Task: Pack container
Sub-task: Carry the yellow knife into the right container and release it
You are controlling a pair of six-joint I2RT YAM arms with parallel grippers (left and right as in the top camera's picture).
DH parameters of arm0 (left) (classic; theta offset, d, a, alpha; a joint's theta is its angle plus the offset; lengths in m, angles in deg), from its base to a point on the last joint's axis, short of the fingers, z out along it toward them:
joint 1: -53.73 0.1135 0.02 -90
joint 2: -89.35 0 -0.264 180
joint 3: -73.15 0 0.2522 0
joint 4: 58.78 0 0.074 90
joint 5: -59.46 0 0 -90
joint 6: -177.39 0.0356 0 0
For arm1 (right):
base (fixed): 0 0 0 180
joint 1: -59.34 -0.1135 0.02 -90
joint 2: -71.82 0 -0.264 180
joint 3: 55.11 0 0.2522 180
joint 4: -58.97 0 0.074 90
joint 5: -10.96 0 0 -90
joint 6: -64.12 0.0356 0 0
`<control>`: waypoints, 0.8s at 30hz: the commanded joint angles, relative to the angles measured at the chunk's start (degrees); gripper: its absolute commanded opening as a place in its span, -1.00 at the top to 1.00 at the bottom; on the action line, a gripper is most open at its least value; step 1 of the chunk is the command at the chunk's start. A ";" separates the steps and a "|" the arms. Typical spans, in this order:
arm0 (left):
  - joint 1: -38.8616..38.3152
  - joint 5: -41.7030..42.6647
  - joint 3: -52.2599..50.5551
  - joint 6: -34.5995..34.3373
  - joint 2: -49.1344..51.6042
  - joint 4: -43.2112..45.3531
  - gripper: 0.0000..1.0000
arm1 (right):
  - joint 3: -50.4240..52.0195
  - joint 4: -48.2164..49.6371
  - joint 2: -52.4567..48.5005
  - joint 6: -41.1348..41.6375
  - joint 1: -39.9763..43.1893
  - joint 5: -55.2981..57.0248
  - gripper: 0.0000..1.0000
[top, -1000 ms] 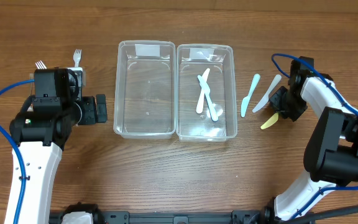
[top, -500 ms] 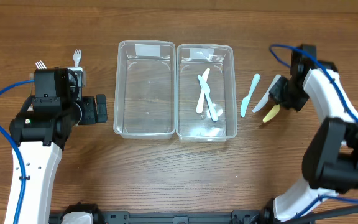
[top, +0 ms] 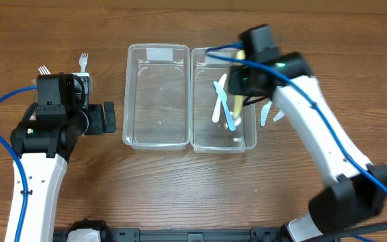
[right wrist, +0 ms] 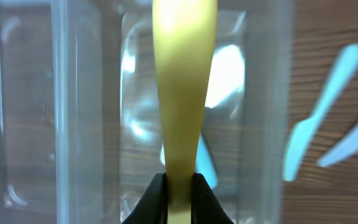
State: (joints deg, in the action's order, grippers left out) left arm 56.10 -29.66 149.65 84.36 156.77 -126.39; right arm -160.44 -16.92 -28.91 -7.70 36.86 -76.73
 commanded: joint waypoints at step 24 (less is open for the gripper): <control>0.24 0.68 1.29 0.02 -0.04 0.09 -1.00 | -24.39 -7.30 -2.12 5.66 12.50 3.15 -0.10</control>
State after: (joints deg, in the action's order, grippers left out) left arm 56.10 -29.66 149.65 84.36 156.77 -126.41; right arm -177.23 -22.38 -36.21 -5.83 40.58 -75.95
